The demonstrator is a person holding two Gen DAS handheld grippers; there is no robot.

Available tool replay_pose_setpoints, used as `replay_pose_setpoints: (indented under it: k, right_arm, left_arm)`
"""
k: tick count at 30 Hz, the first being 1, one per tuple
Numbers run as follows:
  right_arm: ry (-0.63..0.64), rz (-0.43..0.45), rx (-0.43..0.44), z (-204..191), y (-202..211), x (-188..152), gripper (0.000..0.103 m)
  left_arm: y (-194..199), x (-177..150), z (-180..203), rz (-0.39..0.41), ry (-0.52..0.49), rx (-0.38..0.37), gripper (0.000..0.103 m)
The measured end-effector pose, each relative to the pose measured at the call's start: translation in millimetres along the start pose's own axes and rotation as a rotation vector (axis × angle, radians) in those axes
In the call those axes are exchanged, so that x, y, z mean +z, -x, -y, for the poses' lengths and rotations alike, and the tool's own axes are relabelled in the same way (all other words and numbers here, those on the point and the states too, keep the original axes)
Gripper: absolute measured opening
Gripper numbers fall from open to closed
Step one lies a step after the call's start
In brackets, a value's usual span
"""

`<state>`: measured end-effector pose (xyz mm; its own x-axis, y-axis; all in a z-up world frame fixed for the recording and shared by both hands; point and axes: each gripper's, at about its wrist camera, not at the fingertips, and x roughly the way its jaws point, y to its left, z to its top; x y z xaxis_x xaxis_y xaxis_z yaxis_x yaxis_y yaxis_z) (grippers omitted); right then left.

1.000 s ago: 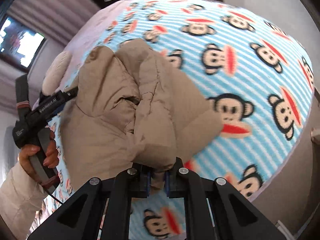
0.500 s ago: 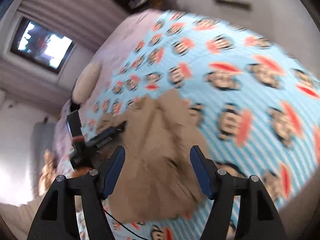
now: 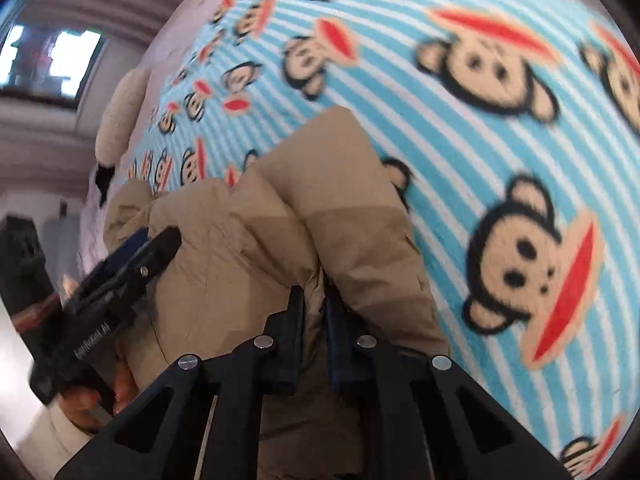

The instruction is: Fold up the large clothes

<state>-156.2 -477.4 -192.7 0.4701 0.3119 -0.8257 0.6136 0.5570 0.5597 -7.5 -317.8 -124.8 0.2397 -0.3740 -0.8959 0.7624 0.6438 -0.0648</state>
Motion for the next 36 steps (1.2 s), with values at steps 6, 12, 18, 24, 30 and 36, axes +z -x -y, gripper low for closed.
replay_pose_setpoints:
  k: [6, 12, 18, 24, 30, 36]
  right_arm:
    - [0.025, -0.011, 0.002, -4.9, -5.3, 1.6, 0.01]
    - [0.001, -0.014, 0.015, -2.9, 2.9, -2.3, 0.011]
    - [0.138, 0.005, -0.074, -35.1, 47.8, -24.2, 0.015]
    - [0.294, 0.027, -0.077, -68.1, 86.7, -76.5, 0.015]
    - [0.24, -0.088, -0.199, -45.5, 45.4, -111.3, 0.014]
    - [0.22, -0.031, -0.214, -50.6, 66.1, -128.8, 0.014]
  left_arm:
    - [63.4, -32.4, -36.2, 0.017, 0.107, 0.008, 0.086]
    - [97.1, -113.6, -48.8, -0.09, 0.25, -0.019, 0.086]
    - [89.0, -156.1, -39.1, -0.134, 0.342, -0.026, 0.088]
    - [91.8, -160.1, -40.4, -0.125, 0.35, -0.036, 0.088]
    - [110.2, -168.2, -41.7, -0.118, 0.33, -0.023, 0.088]
    - [133.4, -187.2, -49.4, -0.101, 0.341, -0.014, 0.088]
